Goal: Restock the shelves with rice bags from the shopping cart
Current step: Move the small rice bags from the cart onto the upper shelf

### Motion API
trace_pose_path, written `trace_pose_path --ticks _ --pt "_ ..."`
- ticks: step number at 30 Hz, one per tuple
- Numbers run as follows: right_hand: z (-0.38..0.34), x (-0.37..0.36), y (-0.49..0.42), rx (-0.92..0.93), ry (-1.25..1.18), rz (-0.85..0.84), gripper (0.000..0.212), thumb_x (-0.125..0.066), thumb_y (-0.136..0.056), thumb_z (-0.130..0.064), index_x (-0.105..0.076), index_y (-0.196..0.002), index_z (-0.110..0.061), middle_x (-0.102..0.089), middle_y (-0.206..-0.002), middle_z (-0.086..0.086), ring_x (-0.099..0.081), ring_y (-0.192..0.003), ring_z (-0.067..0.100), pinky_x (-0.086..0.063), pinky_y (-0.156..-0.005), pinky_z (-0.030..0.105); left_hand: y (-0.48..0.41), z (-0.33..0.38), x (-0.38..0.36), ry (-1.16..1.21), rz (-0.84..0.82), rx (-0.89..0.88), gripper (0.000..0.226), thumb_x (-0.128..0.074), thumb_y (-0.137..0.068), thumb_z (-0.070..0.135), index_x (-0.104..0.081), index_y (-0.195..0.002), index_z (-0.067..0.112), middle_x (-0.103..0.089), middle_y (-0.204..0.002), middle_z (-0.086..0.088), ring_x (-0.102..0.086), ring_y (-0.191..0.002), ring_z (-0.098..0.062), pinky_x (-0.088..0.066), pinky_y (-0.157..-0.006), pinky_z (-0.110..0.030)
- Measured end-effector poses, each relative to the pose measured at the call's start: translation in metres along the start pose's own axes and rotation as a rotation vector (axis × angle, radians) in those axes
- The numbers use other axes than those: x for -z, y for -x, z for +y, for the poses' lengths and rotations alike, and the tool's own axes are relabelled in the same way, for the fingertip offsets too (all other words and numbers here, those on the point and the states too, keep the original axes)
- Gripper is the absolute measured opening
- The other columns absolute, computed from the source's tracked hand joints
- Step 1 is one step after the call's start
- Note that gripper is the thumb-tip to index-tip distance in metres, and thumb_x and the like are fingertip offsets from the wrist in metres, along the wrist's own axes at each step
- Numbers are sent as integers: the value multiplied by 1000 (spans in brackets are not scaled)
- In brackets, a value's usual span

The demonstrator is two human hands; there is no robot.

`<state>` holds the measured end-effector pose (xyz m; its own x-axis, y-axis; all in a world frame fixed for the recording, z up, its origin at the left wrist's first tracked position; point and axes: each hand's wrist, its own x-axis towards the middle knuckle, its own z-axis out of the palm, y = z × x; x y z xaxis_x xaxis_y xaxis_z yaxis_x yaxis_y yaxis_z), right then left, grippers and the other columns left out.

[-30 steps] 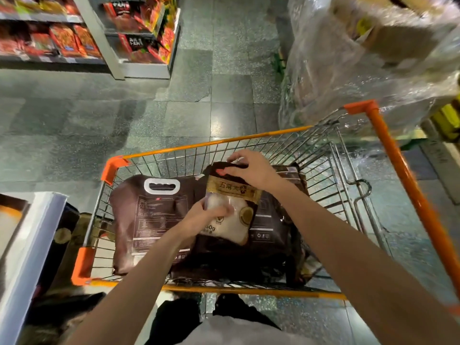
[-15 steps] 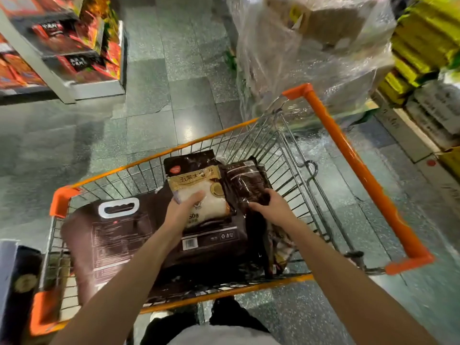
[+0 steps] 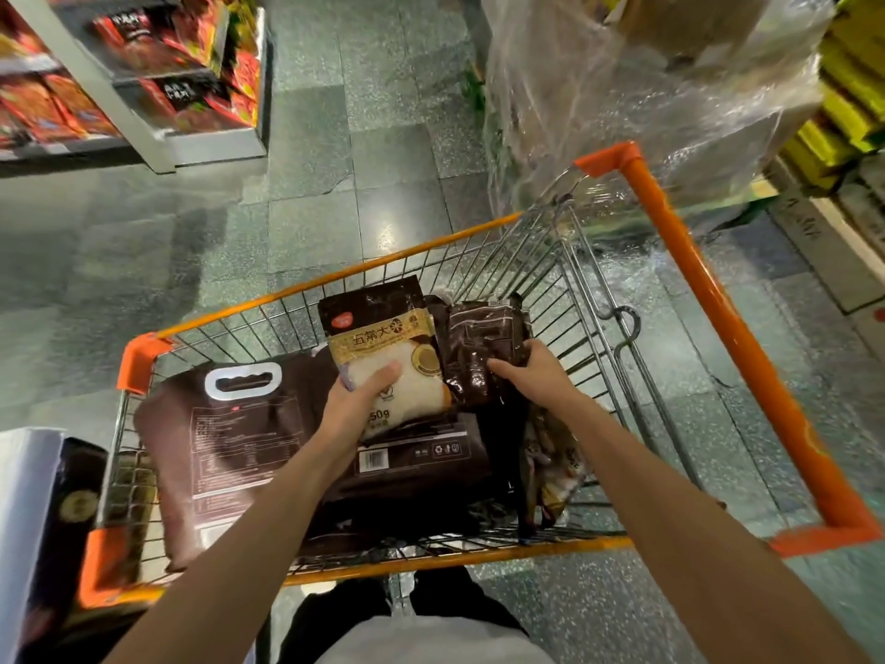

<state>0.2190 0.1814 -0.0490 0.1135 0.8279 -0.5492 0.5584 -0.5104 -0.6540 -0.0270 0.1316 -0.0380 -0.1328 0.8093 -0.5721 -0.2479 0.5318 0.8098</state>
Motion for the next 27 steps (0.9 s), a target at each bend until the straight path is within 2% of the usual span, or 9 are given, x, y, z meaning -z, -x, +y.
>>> trace_pose_path --ticks 4,7,8,12,15,17,20,23,27 --pt "-19 1 12 85 -142 12 65 -70 -89 -27 -33 -139 -9 -56 -133 8 -57 -106 17 -44 -86 25 5 -1 6 13 37 -25 50 -78 -81 22 -59 -126 13 -73 -112 -8 -72 -97 -24 -61 -73 -32" --pt "-43 9 24 259 -109 -4 93 -72 -88 -25 -8 -156 -21 -28 -157 0 -34 -139 15 -31 -110 27 9 2 20 35 112 -36 45 -78 -81 20 -60 -121 15 -74 -107 -6 -73 -92 -21 -61 -70 -30" --pt "-51 11 27 310 -73 -11 87 -71 -88 -25 -15 -155 -24 -30 -157 -2 -32 -141 15 -30 -113 30 9 4 27 46 130 -45 49 -81 -77 22 -61 -121 14 -74 -107 -7 -73 -92 -23 -61 -73 -33" --pt "-87 4 41 398 -20 -63 25 -69 -89 -23 -71 -113 -17 -65 -124 4 -59 -116 17 -47 -101 33 12 11 58 16 169 -72 73 -92 -59 35 -62 -121 11 -74 -107 -11 -73 -94 -28 -61 -81 -44" --pt "-118 -2 56 313 -335 -322 40 -80 -76 -28 -69 -110 -8 -68 -115 10 -70 -97 18 -58 -86 34 20 14 76 30 217 -110 49 -82 -76 18 -63 -120 7 -74 -106 -14 -73 -82 -22 -59 -60 -29" --pt "-133 -8 66 378 -213 -433 60 -86 -64 -35 -65 -116 -14 -70 -112 1 -69 -98 9 -56 -86 26 27 13 88 51 241 -126 48 -80 -78 16 -62 -122 7 -73 -107 -15 -73 -82 -23 -57 -58 -28" --pt "-149 -26 74 467 -23 -448 50 -81 -78 -26 -62 -122 -11 -72 -110 -3 -69 -87 -3 -53 -77 12 37 7 99 79 260 -146 54 -84 -75 23 -61 -121 11 -73 -107 -14 -73 -90 -28 -59 -64 -35" --pt "-173 -45 86 322 -256 -630 31 -49 -101 -26 -60 -115 0 -71 -105 23 -71 -68 11 -59 -63 23 49 -1 110 92 279 -162 68 -87 -64 33 -61 -123 12 -73 -110 -16 -72 -97 -34 -60 -75 -45" --pt "-184 -68 85 253 -220 -497 34 -54 -98 -33 -56 -90 0 -67 -52 9 -64 -42 15 -48 -38 19 60 -6 122 82 283 -195 70 -89 -63 35 -61 -124 13 -74 -110 -11 -73 -95 -27 -60 -70 -38"
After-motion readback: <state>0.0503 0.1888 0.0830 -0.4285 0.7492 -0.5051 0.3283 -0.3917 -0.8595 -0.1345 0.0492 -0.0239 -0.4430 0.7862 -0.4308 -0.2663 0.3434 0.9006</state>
